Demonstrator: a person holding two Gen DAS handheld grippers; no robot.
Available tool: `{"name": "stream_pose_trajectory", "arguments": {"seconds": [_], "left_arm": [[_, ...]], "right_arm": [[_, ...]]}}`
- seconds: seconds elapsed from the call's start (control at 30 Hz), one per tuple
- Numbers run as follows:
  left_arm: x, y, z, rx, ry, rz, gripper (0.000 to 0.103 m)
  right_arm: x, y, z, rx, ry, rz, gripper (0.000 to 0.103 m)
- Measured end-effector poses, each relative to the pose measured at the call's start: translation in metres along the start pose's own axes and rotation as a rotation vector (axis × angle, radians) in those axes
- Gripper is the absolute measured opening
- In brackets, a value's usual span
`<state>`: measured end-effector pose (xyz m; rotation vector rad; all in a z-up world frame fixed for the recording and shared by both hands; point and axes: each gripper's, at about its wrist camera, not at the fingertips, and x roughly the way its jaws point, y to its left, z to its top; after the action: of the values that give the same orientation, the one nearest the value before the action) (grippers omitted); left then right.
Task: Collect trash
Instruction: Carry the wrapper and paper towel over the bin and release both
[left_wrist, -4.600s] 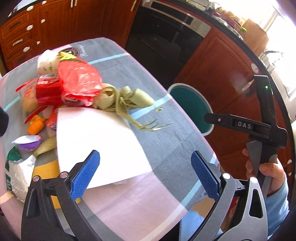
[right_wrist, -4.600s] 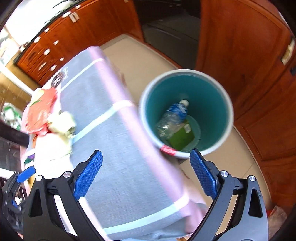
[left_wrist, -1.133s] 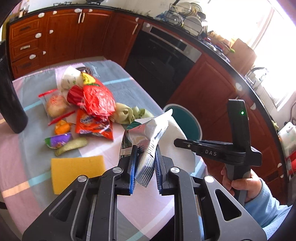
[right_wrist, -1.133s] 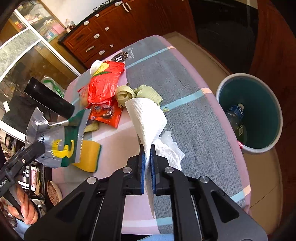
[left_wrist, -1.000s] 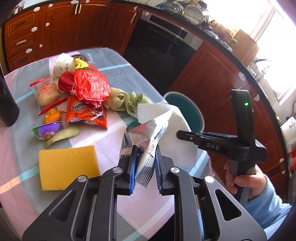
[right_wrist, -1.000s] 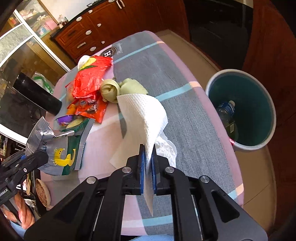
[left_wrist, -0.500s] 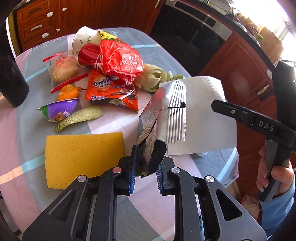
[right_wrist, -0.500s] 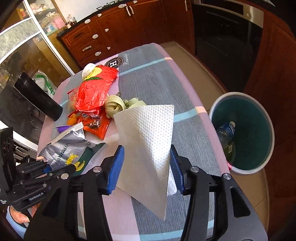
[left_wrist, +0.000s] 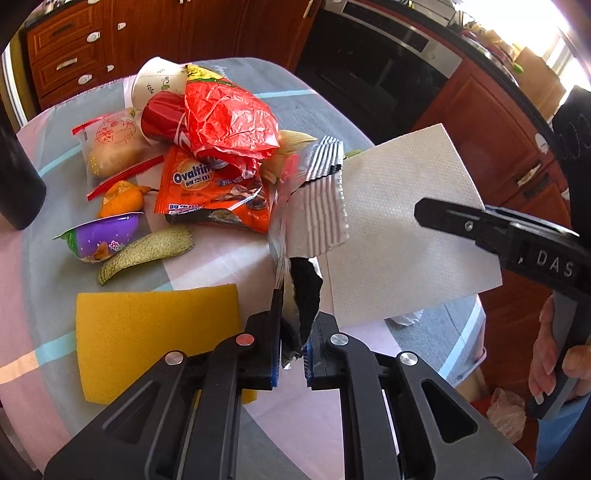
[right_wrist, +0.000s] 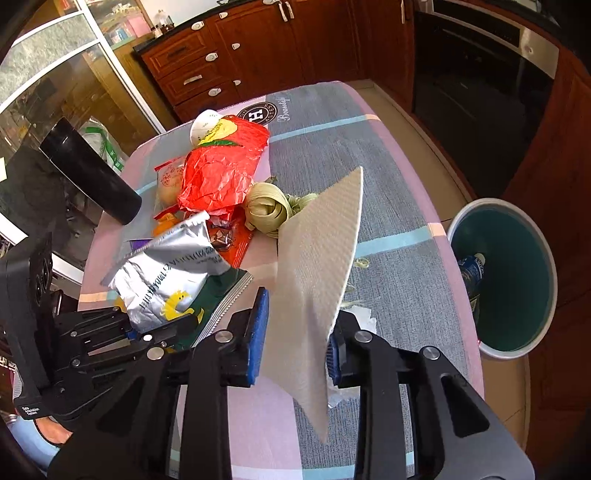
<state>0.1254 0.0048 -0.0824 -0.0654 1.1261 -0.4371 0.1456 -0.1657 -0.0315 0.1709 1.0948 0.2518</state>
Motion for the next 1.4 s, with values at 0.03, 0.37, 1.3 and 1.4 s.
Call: {"name": "stream_pose_trajectory", "arguments": {"seconds": [0.03, 0.37, 1.3, 1.4], "left_arm": [[0.000, 0.001, 0.000, 0.000, 0.000, -0.001, 0.010], [0.006, 0.006, 0.012, -0.015, 0.001, -0.039, 0.011], [-0.022, -0.130, 0.094, 0.181, -0.099, -0.092, 0.004], [-0.001, -0.156, 0.103, 0.221, -0.066, -0.113, 0.004]], "right_arm": [[-0.003, -0.001, 0.004, 0.001, -0.011, -0.003, 0.028], [0.011, 0.006, 0.014, 0.009, 0.059, 0.070, 0.021], [-0.086, -0.183, 0.011, 0.354, -0.274, -0.013, 0.001], [-0.071, -0.224, -0.005, 0.435, -0.229, -0.050, 0.001]]}}
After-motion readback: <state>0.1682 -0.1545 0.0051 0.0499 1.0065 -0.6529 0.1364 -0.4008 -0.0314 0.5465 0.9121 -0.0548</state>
